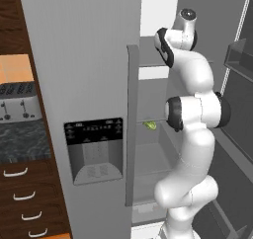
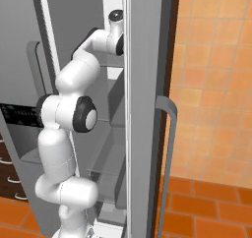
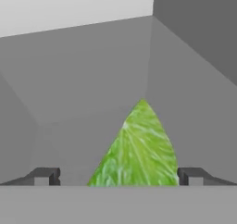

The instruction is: Grab a lemon wedge from the fridge and one ice cube from the ice bowl, and put them in the glass of lemonade.

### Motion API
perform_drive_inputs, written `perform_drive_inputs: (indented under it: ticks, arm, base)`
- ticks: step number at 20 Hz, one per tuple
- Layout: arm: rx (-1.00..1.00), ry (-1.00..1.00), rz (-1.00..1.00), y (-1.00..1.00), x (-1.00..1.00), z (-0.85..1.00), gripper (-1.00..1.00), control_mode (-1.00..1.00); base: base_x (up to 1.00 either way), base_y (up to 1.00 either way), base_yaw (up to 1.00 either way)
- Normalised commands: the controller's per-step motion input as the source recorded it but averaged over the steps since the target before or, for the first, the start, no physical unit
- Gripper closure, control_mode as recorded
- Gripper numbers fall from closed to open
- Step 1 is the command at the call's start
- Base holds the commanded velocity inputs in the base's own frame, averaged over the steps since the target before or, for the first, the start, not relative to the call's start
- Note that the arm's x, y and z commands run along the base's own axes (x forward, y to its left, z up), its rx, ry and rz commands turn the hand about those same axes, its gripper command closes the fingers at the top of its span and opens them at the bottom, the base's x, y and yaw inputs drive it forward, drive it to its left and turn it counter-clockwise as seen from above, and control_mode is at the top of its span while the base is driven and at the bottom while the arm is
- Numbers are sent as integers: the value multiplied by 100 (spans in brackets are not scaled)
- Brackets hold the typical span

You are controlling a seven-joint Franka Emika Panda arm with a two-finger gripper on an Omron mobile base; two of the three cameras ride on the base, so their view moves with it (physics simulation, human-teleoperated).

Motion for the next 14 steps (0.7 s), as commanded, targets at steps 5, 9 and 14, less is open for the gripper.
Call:
perform_drive_inputs:
  ticks: [5, 9, 14]
  arm:
    - [0, 2, 0, -5, 12, 0, 100, -100]
    - [0, 0, 0, 0, 0, 0, 100, -100]
    - [0, -4, 0, 0, -9, 0, 100, -100]
  base:
    - [0, 0, 0]
    - [0, 0, 0]
    - [0, 0, 0]
